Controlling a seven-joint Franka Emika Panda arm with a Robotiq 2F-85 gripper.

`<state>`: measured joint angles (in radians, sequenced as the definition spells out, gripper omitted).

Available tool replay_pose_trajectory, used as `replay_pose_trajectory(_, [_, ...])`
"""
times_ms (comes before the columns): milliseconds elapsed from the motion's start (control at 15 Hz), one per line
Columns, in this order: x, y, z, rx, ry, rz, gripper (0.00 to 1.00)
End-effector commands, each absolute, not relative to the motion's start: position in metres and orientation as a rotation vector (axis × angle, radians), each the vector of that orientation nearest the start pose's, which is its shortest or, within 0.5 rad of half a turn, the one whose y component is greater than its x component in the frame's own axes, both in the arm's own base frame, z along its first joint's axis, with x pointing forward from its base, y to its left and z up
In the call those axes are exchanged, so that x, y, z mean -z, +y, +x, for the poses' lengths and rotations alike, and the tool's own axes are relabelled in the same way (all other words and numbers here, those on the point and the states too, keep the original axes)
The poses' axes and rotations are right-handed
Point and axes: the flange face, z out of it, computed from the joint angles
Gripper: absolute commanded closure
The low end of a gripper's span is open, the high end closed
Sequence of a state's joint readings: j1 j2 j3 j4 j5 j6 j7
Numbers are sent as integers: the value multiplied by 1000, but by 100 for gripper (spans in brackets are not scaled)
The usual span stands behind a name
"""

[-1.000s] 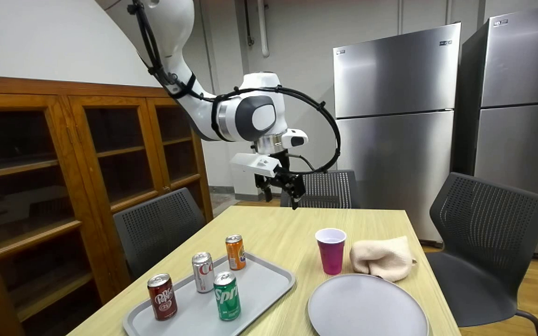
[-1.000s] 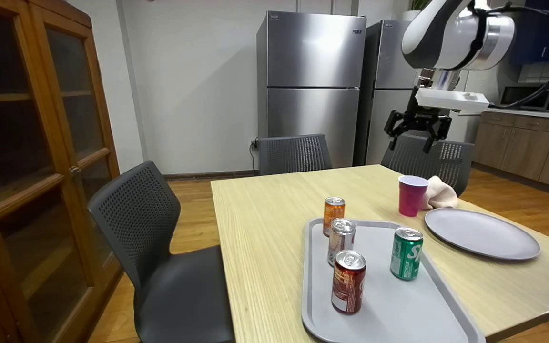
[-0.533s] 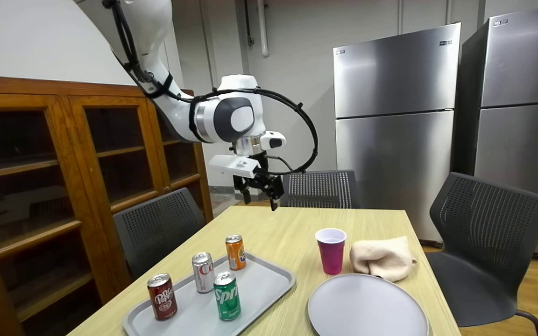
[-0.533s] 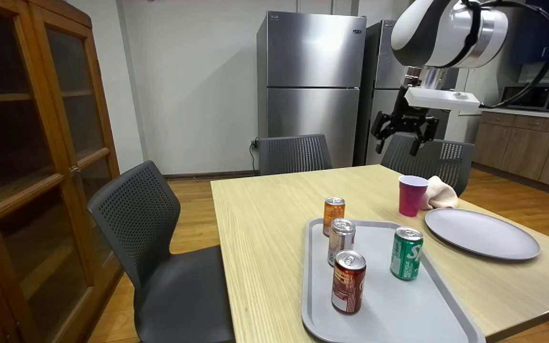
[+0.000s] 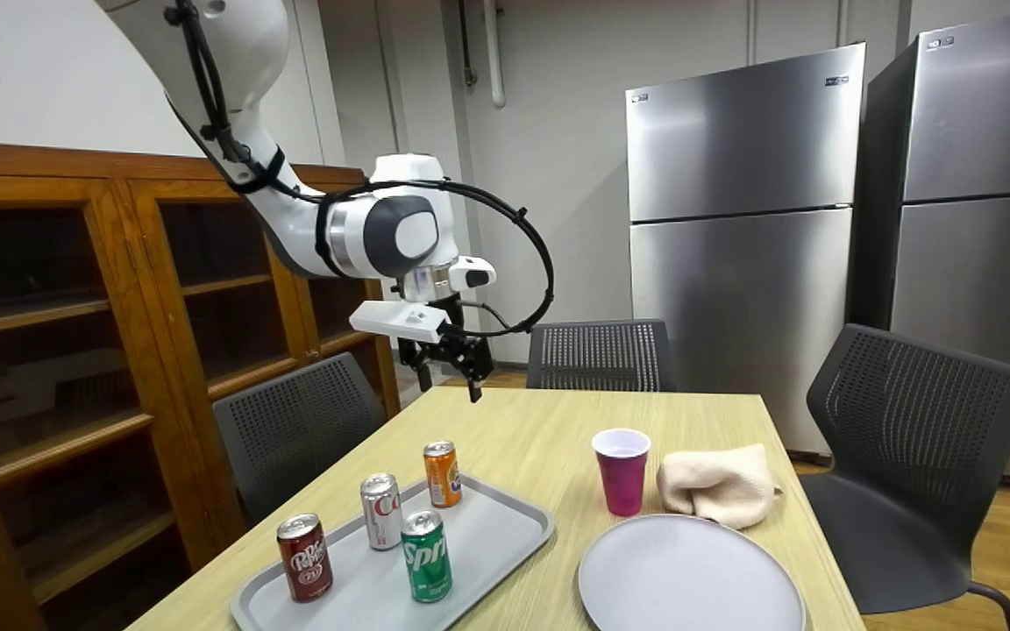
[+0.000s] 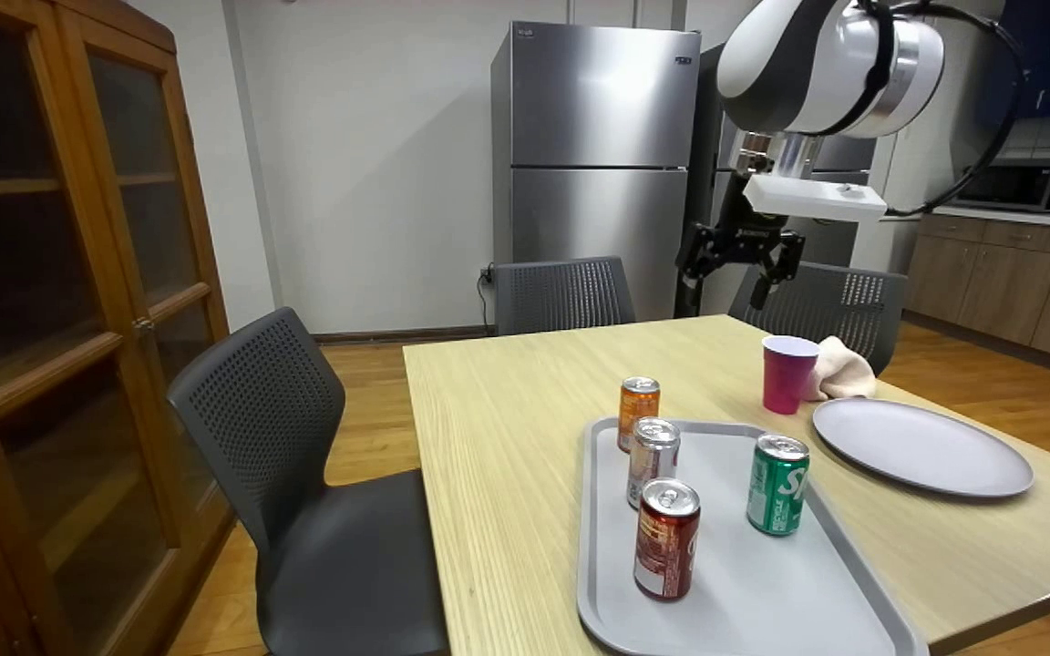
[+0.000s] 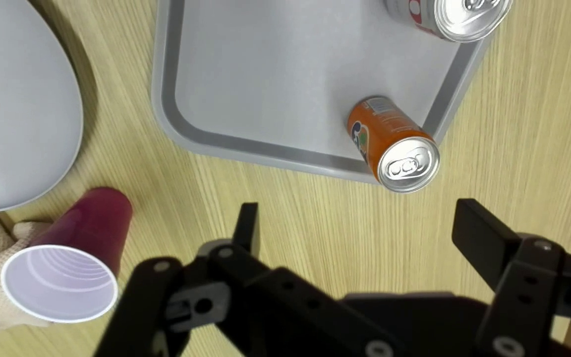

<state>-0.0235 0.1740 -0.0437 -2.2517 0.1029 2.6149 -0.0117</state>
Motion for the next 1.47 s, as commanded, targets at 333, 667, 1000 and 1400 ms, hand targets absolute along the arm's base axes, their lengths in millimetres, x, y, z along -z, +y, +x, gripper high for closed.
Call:
replay_pose_trajectory(333, [-294,-4,538,308,80,-3086,0])
replay_pose_trajectory(667, [-280,27,533,347,42,-3089,0])
replay_pose_trajectory(1000, [-269,44,534,384,22,-3112,0])
replay_pose_trajectory(1400, [-247,58,537,397,17,-3154,0])
